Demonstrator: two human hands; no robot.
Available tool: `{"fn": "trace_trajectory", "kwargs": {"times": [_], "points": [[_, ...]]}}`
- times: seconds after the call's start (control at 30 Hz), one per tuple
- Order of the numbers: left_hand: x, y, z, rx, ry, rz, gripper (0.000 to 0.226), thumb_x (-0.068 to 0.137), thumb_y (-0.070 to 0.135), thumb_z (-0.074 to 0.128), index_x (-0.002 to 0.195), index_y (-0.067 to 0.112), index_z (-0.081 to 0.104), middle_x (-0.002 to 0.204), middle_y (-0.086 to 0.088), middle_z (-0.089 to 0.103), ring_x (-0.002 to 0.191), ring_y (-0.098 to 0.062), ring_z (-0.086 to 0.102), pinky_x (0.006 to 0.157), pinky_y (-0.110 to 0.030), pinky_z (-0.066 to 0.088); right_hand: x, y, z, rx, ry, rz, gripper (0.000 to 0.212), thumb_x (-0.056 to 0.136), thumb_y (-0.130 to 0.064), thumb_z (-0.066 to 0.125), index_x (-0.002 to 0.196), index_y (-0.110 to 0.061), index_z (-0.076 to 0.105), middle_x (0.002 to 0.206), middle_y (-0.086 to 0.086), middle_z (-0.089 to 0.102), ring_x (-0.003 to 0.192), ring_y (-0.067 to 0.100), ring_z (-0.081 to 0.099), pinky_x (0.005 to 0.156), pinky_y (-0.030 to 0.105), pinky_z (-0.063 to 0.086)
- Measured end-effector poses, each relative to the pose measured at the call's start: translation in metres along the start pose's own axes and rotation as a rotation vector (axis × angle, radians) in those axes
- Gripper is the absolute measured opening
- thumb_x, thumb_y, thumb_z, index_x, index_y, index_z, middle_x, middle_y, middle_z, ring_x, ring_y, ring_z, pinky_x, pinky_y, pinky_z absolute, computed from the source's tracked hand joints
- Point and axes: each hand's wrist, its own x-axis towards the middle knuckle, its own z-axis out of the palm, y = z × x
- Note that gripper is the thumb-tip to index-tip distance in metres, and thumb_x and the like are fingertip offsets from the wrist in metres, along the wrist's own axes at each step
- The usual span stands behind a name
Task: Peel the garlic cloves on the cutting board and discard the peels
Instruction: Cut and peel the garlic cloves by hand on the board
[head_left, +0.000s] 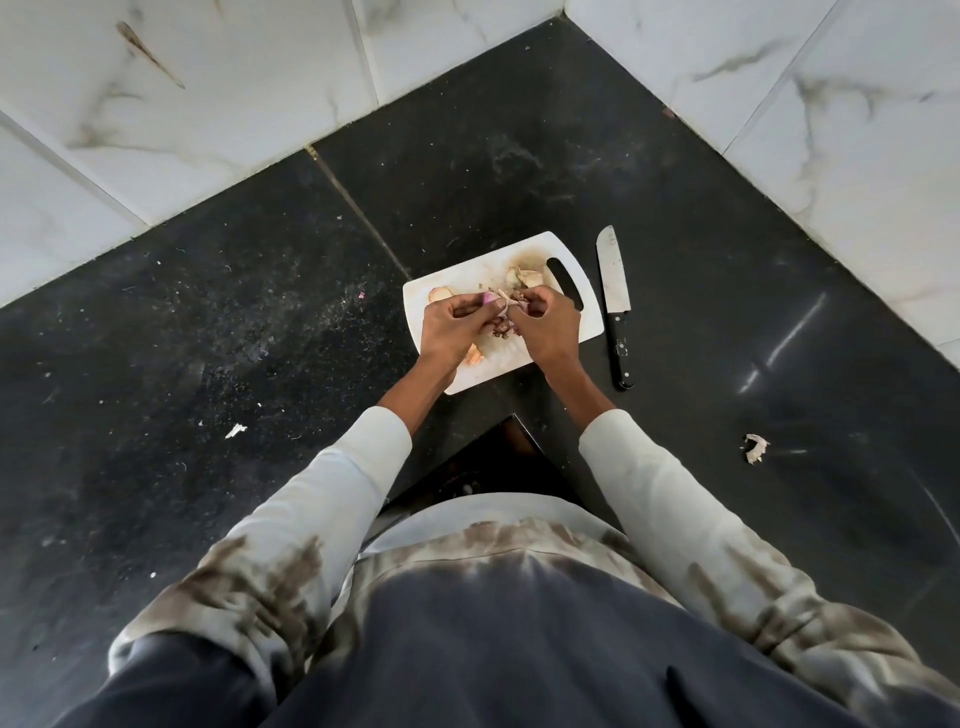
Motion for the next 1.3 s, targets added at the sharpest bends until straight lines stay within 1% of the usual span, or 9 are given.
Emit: {"fn": "trace_trajectory", "kwargs": {"times": [0.2,0.5,0.7,0.87,0.93,1.0,1.1,1.2,1.3], "points": [[0.002,0.003,-0.001,-0.122,-0.102,-0.073,0.022,0.087,0.017,0.085,0.107,0.010,0.079,0.100,-0.011,0.082,0.084,-0.014,0.079,0.087,-0.027,0.064,0.001,-0.001,-0.004,-0.038,0.019,-0.033,0.027,0.088,-0.024,0.082,0.109,-0.010,0.074,0.097,-0.003,0.075,0.085,0.004,0.070,0.069,0.009,0.052],[0.012,0.004,-0.010,-0.024,-0.202,-0.149,0.028,0.092,0.024,0.081,0.105,0.000,0.080,0.101,-0.017,0.081,0.089,-0.020,0.079,0.079,-0.022,0.064,-0.001,-0.005,-0.006,-0.141,-0.010,-0.155,0.018,0.090,-0.016,0.078,0.107,-0.014,0.071,0.093,-0.004,0.072,0.084,0.005,0.067,0.073,0.013,0.050],[0.014,0.010,-0.018,-0.053,-0.232,-0.238,0.025,0.096,0.027,0.077,0.103,0.003,0.079,0.094,-0.014,0.082,0.081,-0.016,0.080,0.080,-0.026,0.065,0.002,-0.003,-0.004,-0.136,-0.023,-0.139,0.023,0.092,-0.026,0.078,0.110,-0.015,0.072,0.097,-0.005,0.073,0.087,0.007,0.068,0.080,0.021,0.055],[0.015,0.006,-0.014,0.005,-0.115,-0.096,0.041,0.089,0.031,0.085,0.119,0.005,0.072,0.111,-0.015,0.079,0.092,-0.024,0.081,0.090,-0.040,0.065,0.006,-0.004,-0.004,-0.146,0.004,-0.082,0.030,0.091,-0.035,0.078,0.112,-0.015,0.073,0.103,-0.005,0.074,0.096,0.014,0.069,0.089,0.037,0.061],[0.011,0.006,-0.013,0.074,-0.065,-0.003,0.047,0.084,0.033,0.088,0.120,0.007,0.070,0.114,-0.010,0.075,0.093,-0.023,0.080,0.086,-0.038,0.066,0.006,-0.006,-0.004,-0.137,0.014,-0.065,0.028,0.091,-0.034,0.078,0.111,-0.016,0.072,0.103,-0.005,0.074,0.096,0.013,0.070,0.090,0.038,0.061],[0.007,0.007,-0.011,0.177,-0.019,0.097,0.048,0.081,0.033,0.091,0.117,0.011,0.069,0.112,-0.003,0.073,0.095,-0.018,0.077,0.081,-0.031,0.066,0.005,-0.007,-0.005,-0.129,0.015,-0.051,0.028,0.090,-0.033,0.079,0.112,-0.016,0.072,0.104,-0.006,0.074,0.097,0.012,0.070,0.091,0.036,0.061],[0.009,0.003,-0.009,0.329,0.023,0.187,0.043,0.077,0.035,0.094,0.110,0.017,0.071,0.107,0.003,0.074,0.099,-0.012,0.072,0.087,-0.030,0.063,0.005,-0.010,-0.006,-0.115,0.003,-0.052,0.033,0.090,-0.032,0.080,0.116,-0.014,0.071,0.106,-0.005,0.074,0.095,0.011,0.071,0.089,0.030,0.061],[0.012,0.002,-0.007,0.326,0.044,0.173,0.042,0.078,0.035,0.093,0.110,0.017,0.072,0.107,0.003,0.074,0.099,-0.013,0.073,0.087,-0.035,0.065,0.004,-0.014,-0.007,-0.116,-0.027,-0.074,0.038,0.090,-0.032,0.081,0.121,-0.013,0.069,0.111,-0.003,0.073,0.095,0.009,0.069,0.083,0.018,0.058],[0.013,0.006,-0.008,0.290,-0.005,0.151,0.038,0.085,0.030,0.088,0.117,0.014,0.073,0.112,-0.002,0.074,0.101,-0.018,0.075,0.086,-0.037,0.066,0.005,-0.015,-0.009,-0.119,-0.042,-0.094,0.041,0.089,-0.032,0.081,0.124,-0.014,0.069,0.113,-0.004,0.073,0.098,0.009,0.069,0.086,0.020,0.058]]}}
